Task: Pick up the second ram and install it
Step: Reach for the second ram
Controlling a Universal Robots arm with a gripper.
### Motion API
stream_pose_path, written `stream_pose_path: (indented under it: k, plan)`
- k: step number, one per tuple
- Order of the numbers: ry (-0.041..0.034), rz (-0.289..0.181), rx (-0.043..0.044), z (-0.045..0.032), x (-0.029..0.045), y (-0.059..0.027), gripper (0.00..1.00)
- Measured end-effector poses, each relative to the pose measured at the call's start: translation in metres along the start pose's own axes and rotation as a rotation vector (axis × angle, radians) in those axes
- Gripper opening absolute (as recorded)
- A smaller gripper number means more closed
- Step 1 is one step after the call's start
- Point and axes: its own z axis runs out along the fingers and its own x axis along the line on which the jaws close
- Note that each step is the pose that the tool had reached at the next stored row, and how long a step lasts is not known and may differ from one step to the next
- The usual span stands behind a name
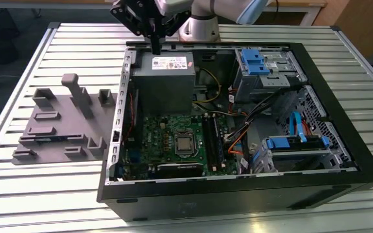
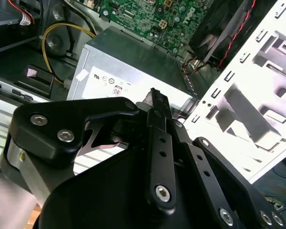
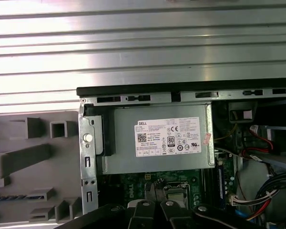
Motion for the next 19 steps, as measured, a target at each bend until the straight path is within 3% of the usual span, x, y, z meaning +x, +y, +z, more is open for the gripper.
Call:
stream_pose_path:
  k: [19]
  plan:
    - [0.0, 0.0, 0.0, 0.0004, 0.0088, -0.0007, 0.11]
